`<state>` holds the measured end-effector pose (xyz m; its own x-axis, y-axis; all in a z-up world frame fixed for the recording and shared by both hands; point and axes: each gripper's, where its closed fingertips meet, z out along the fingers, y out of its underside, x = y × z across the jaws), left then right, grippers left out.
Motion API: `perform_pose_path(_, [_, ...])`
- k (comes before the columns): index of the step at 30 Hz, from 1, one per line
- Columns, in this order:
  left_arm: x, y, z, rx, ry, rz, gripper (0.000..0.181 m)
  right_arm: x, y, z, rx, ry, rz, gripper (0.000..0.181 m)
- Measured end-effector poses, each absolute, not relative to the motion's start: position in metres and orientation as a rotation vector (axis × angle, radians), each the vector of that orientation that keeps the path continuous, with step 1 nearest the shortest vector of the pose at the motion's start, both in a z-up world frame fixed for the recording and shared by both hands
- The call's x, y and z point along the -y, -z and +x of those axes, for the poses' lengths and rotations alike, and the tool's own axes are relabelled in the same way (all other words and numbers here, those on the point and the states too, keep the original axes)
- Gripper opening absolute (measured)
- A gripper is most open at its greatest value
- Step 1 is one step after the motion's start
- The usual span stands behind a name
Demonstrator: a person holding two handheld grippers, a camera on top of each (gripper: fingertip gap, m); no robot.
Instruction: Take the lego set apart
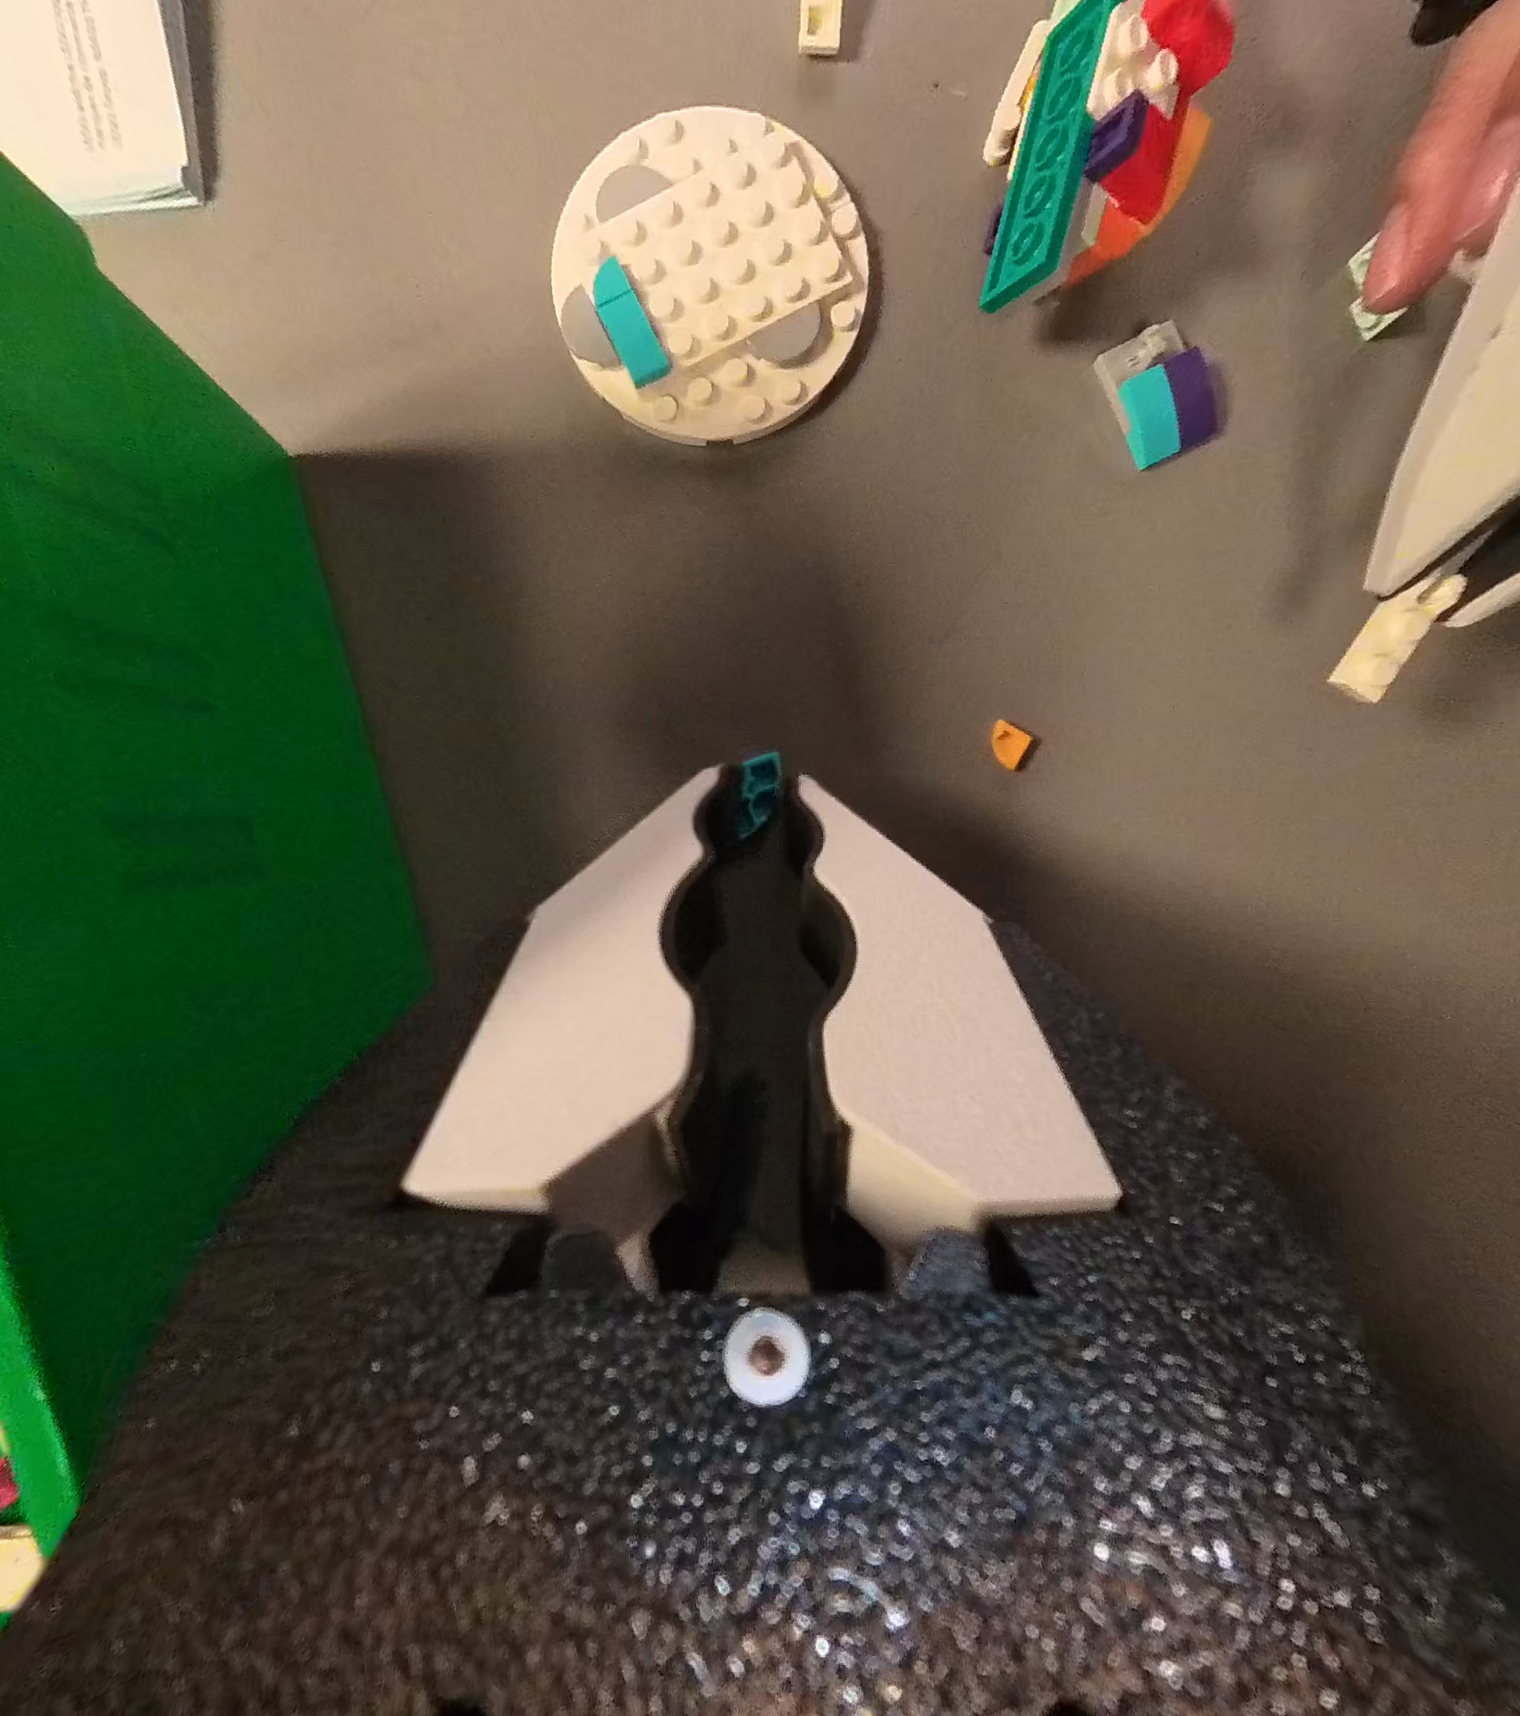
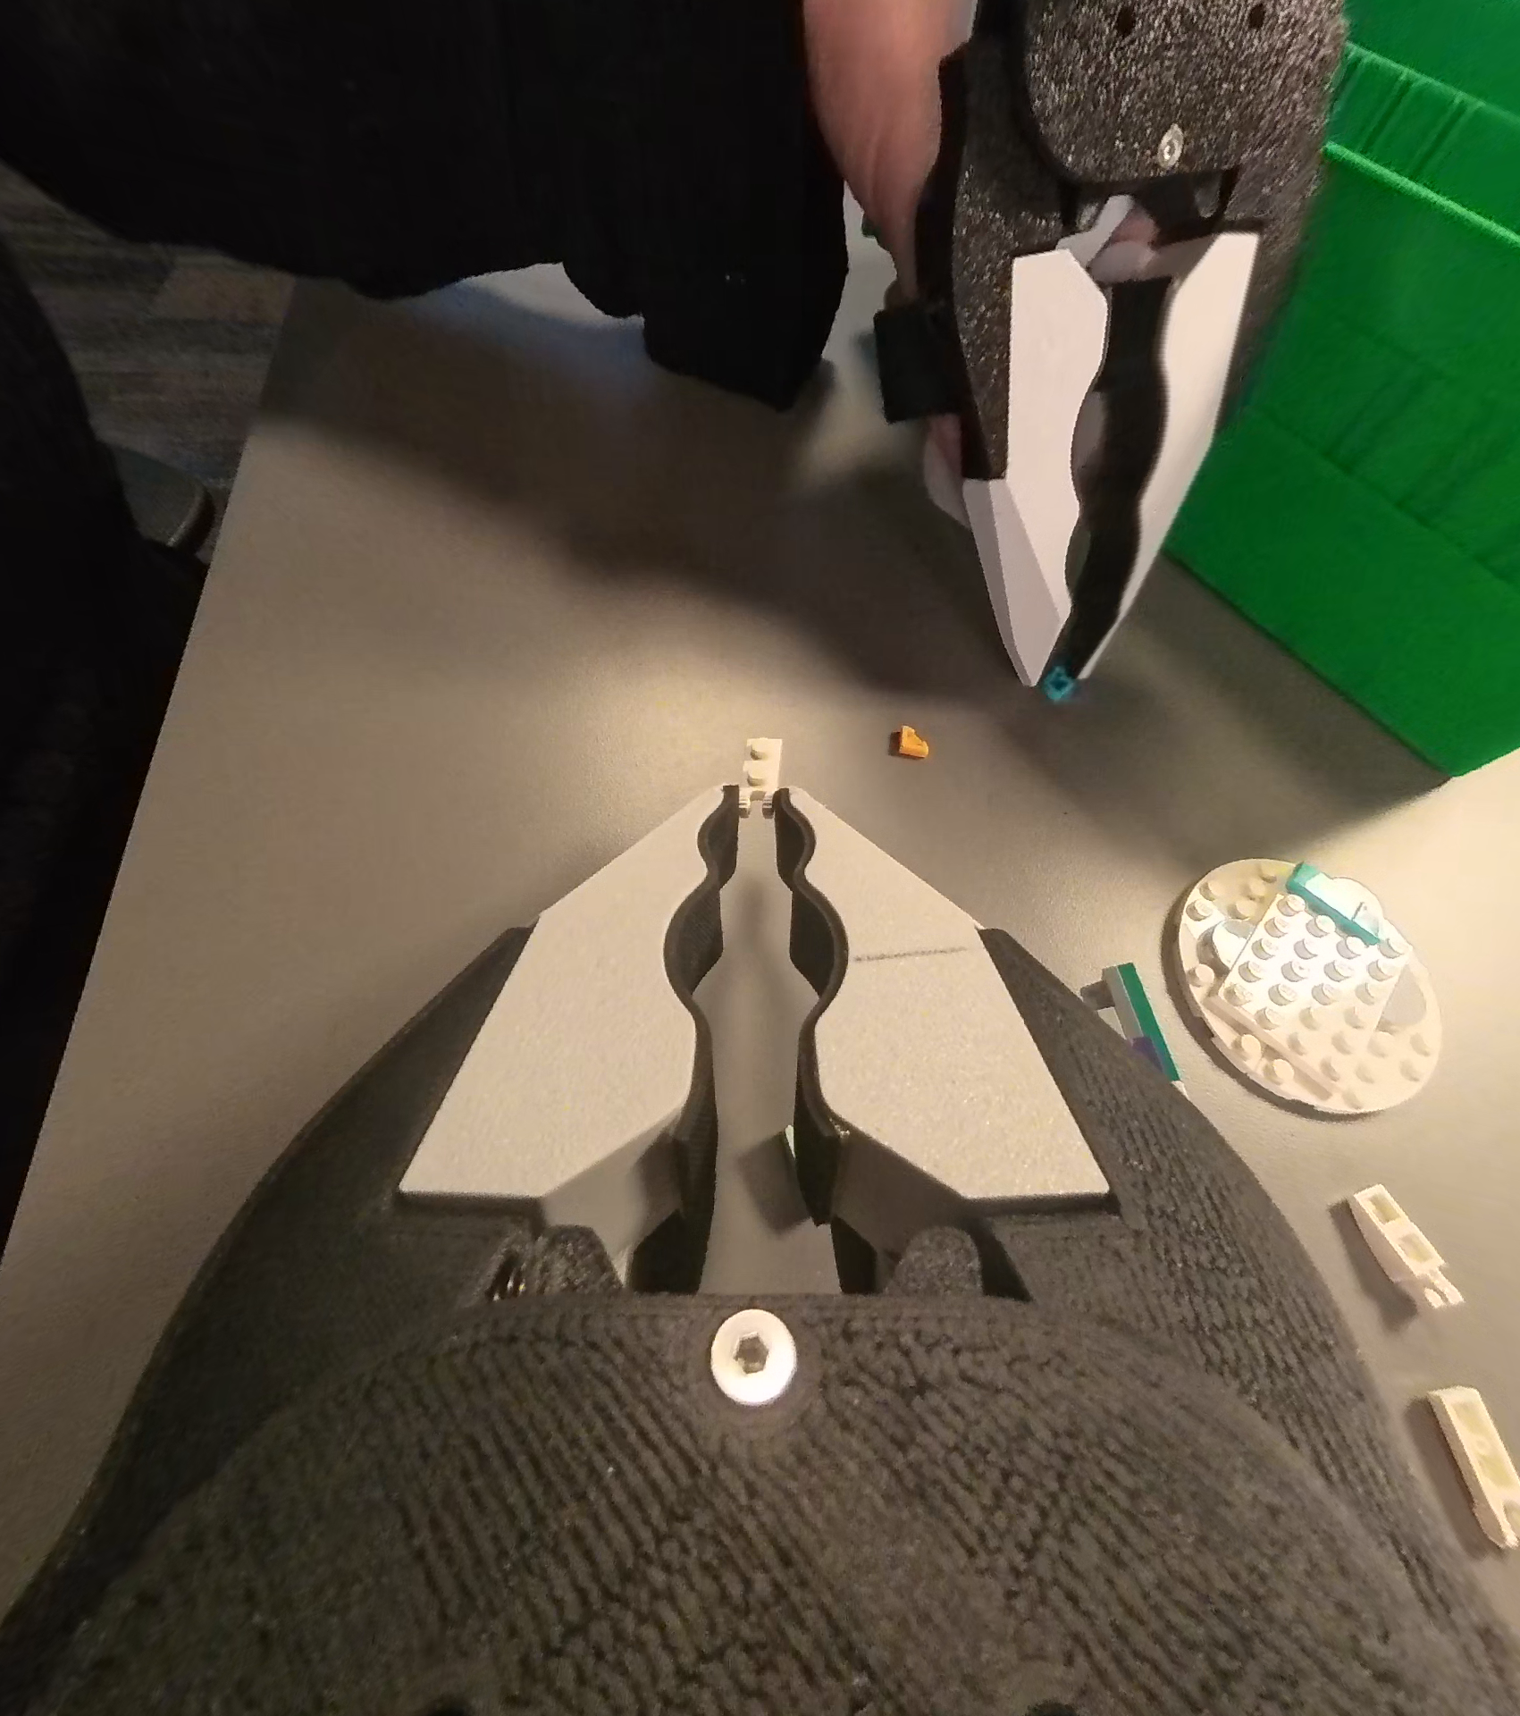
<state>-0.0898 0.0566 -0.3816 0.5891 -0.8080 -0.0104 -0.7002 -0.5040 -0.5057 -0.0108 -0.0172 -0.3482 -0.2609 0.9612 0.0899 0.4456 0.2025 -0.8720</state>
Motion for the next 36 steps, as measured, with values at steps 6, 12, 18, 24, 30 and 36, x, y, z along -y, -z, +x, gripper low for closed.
perform_pose_path(6, [-0.054, 0.382, -0.090, -1.157, 0.335, -2.366, 0.007, 0.018, 0.348, -0.011, 1.815, -0.998, -1.316, 0.006])
perform_pose_path(12, [-0.037, 0.371, -0.075, -1.148, 0.388, -2.218, 0.007, 0.019, 0.348, -0.010, 1.822, -0.993, -1.310, 0.006])
perform_pose_path(18, [-0.028, 0.293, -0.070, -1.047, 0.345, -1.898, 0.006, 0.019, 0.348, -0.010, 1.825, -0.997, -1.312, 0.006])
perform_pose_path(24, [-0.054, 0.231, -0.131, -0.935, 0.101, -1.801, 0.006, 0.019, 0.348, -0.011, 1.821, -1.001, -1.317, 0.006])
perform_pose_path(30, [-0.097, 0.268, -0.242, -0.659, -0.170, -2.204, 0.006, 0.019, 0.348, -0.011, 1.822, -1.001, -1.318, 0.006])
perform_pose_path(36, [-0.103, 0.334, -0.270, -0.601, 0.076, -2.574, 0.006, 0.019, 0.349, -0.011, 1.828, -1.001, -1.320, 0.006])
